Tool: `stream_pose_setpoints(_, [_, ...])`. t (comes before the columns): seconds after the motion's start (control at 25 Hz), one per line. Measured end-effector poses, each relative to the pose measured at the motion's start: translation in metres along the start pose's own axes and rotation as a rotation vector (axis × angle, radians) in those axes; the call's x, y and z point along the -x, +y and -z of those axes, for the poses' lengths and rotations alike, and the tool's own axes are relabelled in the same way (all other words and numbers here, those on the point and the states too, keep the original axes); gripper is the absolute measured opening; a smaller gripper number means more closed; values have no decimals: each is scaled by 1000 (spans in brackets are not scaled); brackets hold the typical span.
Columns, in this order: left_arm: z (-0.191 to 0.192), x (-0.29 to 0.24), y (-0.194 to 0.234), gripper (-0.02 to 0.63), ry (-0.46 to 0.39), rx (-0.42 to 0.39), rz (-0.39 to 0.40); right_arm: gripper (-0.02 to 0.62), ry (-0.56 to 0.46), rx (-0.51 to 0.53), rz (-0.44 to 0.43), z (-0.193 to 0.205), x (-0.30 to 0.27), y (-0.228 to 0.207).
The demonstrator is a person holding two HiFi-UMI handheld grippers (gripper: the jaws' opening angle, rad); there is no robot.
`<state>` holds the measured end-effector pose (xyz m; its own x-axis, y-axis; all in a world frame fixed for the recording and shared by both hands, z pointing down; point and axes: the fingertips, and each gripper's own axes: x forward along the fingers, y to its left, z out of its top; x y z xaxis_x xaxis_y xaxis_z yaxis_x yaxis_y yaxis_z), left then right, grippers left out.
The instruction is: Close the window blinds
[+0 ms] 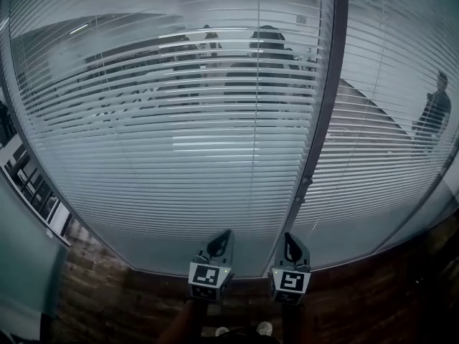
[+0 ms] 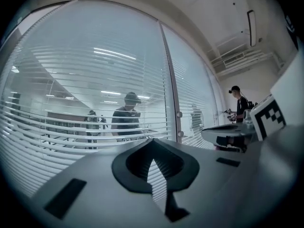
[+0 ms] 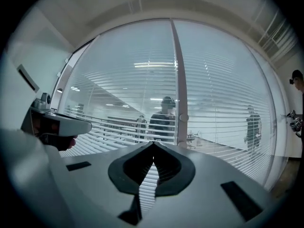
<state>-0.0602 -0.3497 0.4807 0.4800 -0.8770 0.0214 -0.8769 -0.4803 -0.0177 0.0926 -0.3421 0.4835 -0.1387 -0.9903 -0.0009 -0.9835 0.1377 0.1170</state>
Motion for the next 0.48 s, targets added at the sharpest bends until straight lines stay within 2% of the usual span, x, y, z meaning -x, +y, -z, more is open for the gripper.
stream_pose_setpoints(0.2, [-12, -10, -16, 0, -23, -8, 25, 2, -27, 30, 8, -20, -7, -22])
stream_pose_setpoints(0.32, [-6, -16, -19, 2, -24, 0, 28, 2, -2, 24, 6, -10, -18, -35])
stream_pose_setpoints(0.48, [0, -23, -20, 2, -15, -5, 16, 3, -19, 11, 13, -7, -38, -52])
